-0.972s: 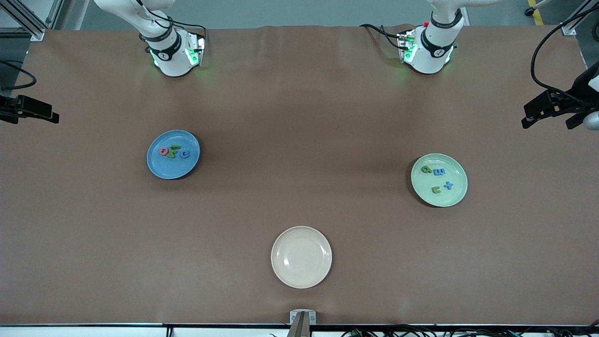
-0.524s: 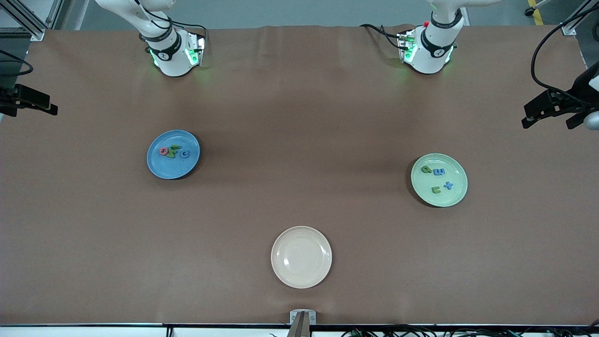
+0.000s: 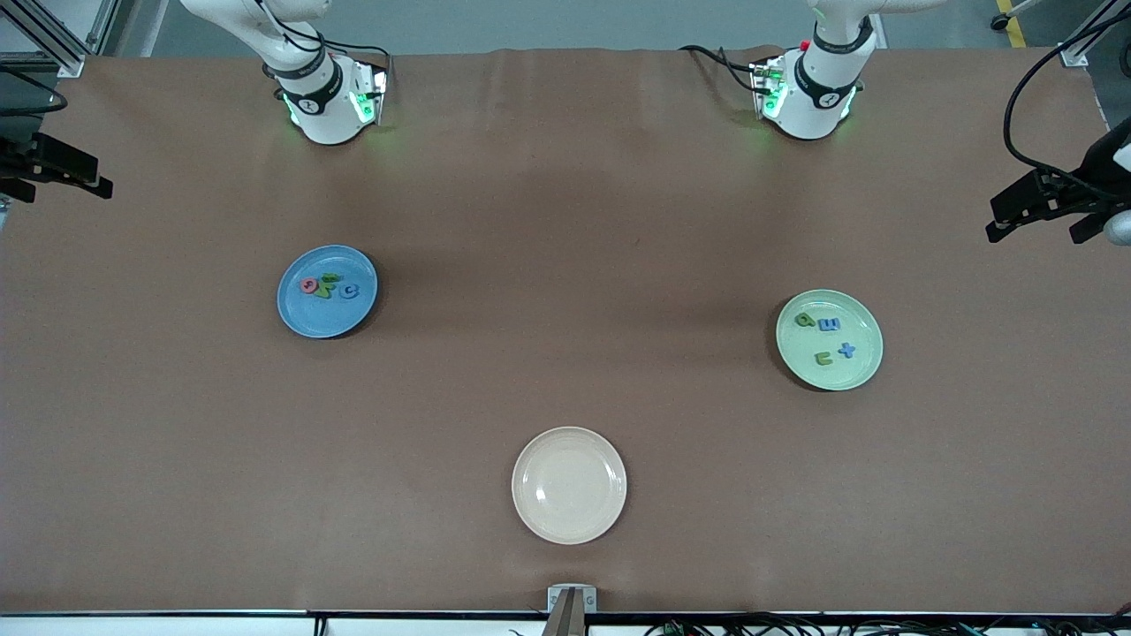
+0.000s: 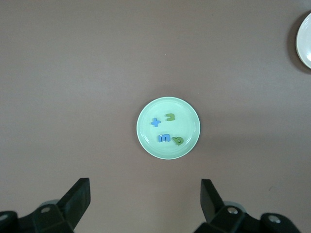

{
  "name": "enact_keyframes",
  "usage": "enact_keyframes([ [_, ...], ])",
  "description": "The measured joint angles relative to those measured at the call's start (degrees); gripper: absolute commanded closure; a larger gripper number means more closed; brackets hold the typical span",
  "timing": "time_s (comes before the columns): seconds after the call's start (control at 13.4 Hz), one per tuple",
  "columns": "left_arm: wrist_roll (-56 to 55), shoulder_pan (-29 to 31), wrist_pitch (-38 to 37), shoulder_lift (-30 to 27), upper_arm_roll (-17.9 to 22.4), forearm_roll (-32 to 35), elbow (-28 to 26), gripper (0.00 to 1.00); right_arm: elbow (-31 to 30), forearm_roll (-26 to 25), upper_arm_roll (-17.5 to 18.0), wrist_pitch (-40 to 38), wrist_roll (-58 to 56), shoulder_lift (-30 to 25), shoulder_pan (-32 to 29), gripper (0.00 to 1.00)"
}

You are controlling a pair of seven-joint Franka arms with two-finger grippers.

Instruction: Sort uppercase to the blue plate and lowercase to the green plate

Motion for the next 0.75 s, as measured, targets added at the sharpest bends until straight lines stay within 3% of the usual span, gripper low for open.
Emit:
enact_keyframes([
  [0.75, 0.0, 0.0, 0.0, 0.0, 0.0, 0.0, 0.0, 0.0, -1.3, 0.0, 0.3, 2.0, 0.0, -1.9, 0.0, 0.0],
])
